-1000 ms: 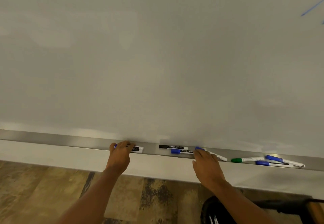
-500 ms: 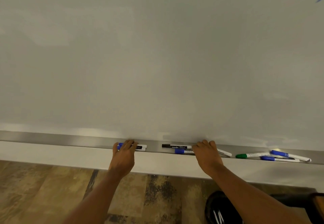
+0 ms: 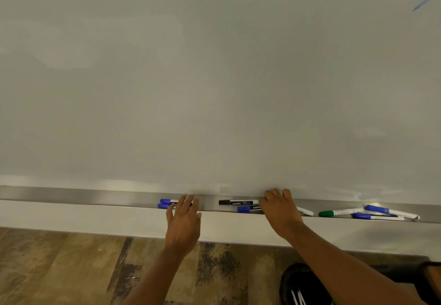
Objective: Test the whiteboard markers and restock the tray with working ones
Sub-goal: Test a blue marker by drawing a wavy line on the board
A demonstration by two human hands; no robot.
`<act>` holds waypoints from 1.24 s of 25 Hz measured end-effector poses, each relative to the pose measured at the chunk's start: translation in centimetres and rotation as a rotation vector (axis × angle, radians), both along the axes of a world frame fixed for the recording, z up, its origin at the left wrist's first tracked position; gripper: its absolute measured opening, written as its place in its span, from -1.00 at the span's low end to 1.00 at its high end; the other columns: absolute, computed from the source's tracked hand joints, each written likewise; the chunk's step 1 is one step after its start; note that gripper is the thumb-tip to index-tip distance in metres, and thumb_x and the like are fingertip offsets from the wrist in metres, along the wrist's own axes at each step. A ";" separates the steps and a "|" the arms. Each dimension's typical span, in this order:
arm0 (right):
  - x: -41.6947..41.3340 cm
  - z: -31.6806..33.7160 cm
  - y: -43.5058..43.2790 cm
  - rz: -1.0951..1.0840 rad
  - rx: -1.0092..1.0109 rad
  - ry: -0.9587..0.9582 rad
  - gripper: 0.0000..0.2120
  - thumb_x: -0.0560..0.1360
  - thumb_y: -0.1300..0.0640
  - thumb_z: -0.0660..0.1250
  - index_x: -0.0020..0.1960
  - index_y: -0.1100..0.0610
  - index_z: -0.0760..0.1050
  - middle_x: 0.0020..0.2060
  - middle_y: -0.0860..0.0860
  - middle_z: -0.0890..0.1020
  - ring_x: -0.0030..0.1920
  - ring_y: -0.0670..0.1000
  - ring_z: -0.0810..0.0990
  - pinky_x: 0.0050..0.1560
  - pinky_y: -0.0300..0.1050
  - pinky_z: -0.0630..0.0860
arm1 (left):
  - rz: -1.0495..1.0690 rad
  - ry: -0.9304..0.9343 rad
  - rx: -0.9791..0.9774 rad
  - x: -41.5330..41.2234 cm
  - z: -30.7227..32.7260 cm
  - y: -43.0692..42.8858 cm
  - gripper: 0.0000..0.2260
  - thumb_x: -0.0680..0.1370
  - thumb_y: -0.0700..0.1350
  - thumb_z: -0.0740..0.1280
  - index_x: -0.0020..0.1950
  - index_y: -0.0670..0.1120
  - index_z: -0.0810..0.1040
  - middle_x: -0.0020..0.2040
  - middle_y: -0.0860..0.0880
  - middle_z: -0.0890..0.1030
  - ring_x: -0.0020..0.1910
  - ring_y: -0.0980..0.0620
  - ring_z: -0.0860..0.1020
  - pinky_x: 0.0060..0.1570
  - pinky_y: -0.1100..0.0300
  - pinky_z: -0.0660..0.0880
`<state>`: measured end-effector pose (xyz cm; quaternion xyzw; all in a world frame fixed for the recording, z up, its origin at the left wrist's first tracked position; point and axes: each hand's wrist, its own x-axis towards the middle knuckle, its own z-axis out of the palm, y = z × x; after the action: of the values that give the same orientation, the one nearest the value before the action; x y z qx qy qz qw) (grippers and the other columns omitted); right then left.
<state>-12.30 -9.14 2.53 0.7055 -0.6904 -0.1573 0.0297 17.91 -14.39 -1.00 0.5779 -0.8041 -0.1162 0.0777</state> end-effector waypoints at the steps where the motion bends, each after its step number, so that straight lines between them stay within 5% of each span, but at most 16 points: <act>1: -0.1 0.4 0.3 -0.025 -0.033 -0.036 -0.65 0.40 0.15 0.48 0.14 0.00 0.50 0.05 0.02 0.57 0.10 0.10 0.48 0.13 0.10 0.31 | 0.014 0.052 -0.001 -0.9 0.2 0.7 -0.56 0.76 -0.01 0.16 0.65 -0.01 0.31 0.68 -0.03 0.29 0.70 -0.05 0.15 0.64 -0.11 0.01; 4: -0.2 2.1 2.0 -0.105 -0.163 -0.199 -0.65 0.39 0.21 0.48 0.07 -0.09 0.48 -0.09 -0.10 0.62 -0.04 0.02 0.51 -0.01 0.00 0.30 | 0.054 0.368 0.039 -4.6 2.0 3.0 -0.58 0.76 0.02 0.17 0.63 -0.01 0.35 0.63 -0.01 0.37 0.65 0.00 0.25 0.61 0.06 0.11; 7: -0.2 4.4 4.3 -0.193 -0.293 -0.465 -0.77 0.50 0.12 0.41 -0.02 -0.18 0.45 -0.29 -0.21 0.53 -0.22 -0.12 0.47 -0.10 -0.09 0.24 | 0.127 0.876 0.306 -8.7 7.2 5.0 -0.64 0.68 0.16 0.22 0.49 0.25 0.44 0.45 0.22 0.54 0.47 0.19 0.48 0.38 0.41 0.37; 9: -0.4 6.2 5.6 -0.217 -0.308 -0.657 -0.91 0.58 -0.05 0.32 -0.01 -0.24 0.43 -0.29 -0.26 0.51 -0.24 -0.16 0.49 -0.03 -0.13 0.31 | 0.132 1.099 0.441 -11.3 10.6 5.9 -0.69 0.66 0.17 0.24 0.40 0.29 0.52 0.35 0.27 0.63 0.37 0.17 0.59 0.32 0.34 0.50; 11: -0.8 8.2 7.3 -0.225 -0.300 -0.823 -0.96 0.59 -0.13 0.30 0.01 -0.27 0.45 -0.24 -0.32 0.54 -0.20 -0.14 0.56 0.01 -0.26 0.39 | 0.105 1.229 0.478 -13.5 13.4 6.7 -0.68 0.65 0.09 0.27 0.38 0.12 0.59 0.25 0.12 0.73 0.28 0.07 0.68 0.33 0.16 0.58; 14: -1.7 12.0 9.9 -0.283 -0.290 -1.131 -0.92 0.58 -0.15 0.30 0.04 -0.32 0.43 -0.16 -0.36 0.60 -0.03 -0.21 0.59 -0.15 -0.49 0.49 | 0.073 1.336 0.515 -16.0 17.3 7.6 -0.67 0.64 0.03 0.28 0.32 -0.07 0.64 0.17 -0.03 0.77 0.21 -0.03 0.72 0.31 -0.05 0.61; 17: -2.6 16.7 11.2 -0.351 -0.262 -1.461 -0.80 0.52 -0.27 0.22 0.07 -0.24 0.48 -0.25 -0.23 0.64 -0.29 -0.09 0.63 -0.25 -0.36 0.59 | -0.030 1.352 0.612 -18.4 20.5 9.1 -0.63 0.63 0.07 0.29 0.33 -0.09 0.64 0.20 -0.08 0.76 0.24 -0.09 0.71 0.38 -0.16 0.57; 20: -3.7 20.7 12.4 -0.377 -0.222 -1.700 -0.77 0.47 -0.25 0.21 -0.02 -0.21 0.57 -0.38 -0.09 0.58 -0.46 -0.10 0.50 -0.44 -0.31 0.47 | -0.180 1.492 0.749 -20.4 23.1 10.3 -0.62 0.71 0.10 0.27 0.40 -0.08 0.63 0.30 -0.20 0.69 0.35 -0.20 0.64 0.41 -0.17 0.53; 24: -5.6 24.9 14.6 -0.375 0.120 -2.235 -0.67 0.60 -0.14 0.28 0.19 0.06 0.59 -0.35 0.11 0.46 -0.49 -0.05 0.35 -0.46 -0.25 0.33 | -0.383 1.711 1.001 -22.1 26.4 11.6 -0.58 0.75 0.03 0.25 0.49 -0.21 0.50 0.37 -0.30 0.62 0.50 -0.36 0.46 0.45 -0.19 0.47; 27: -7.0 26.3 15.7 -0.330 0.245 -2.355 -0.58 0.59 -0.12 0.29 0.18 0.22 0.57 -0.36 0.09 0.43 -0.50 -0.07 0.28 -0.48 -0.26 0.28 | -0.455 1.735 1.037 -23.2 28.1 12.4 -0.66 0.74 -0.02 0.26 0.38 -0.24 0.54 0.26 -0.29 0.68 0.50 -0.43 0.44 0.44 -0.20 0.48; 31: -7.4 27.7 16.6 -0.352 0.091 -2.265 -0.66 0.53 -0.17 0.32 0.01 0.10 0.63 -0.41 0.07 0.40 -0.52 -0.07 0.23 -0.48 -0.28 0.23 | -0.336 1.706 0.825 -24.6 29.9 14.0 -0.71 0.67 0.04 0.33 0.20 -0.14 0.67 0.17 -0.29 0.73 0.38 -0.34 0.59 0.37 -0.05 0.56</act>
<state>-19.68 7.48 30.23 0.3360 -0.4036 0.5413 -0.6566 -6.70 -0.41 28.94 0.1579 -0.4452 -0.7806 0.4093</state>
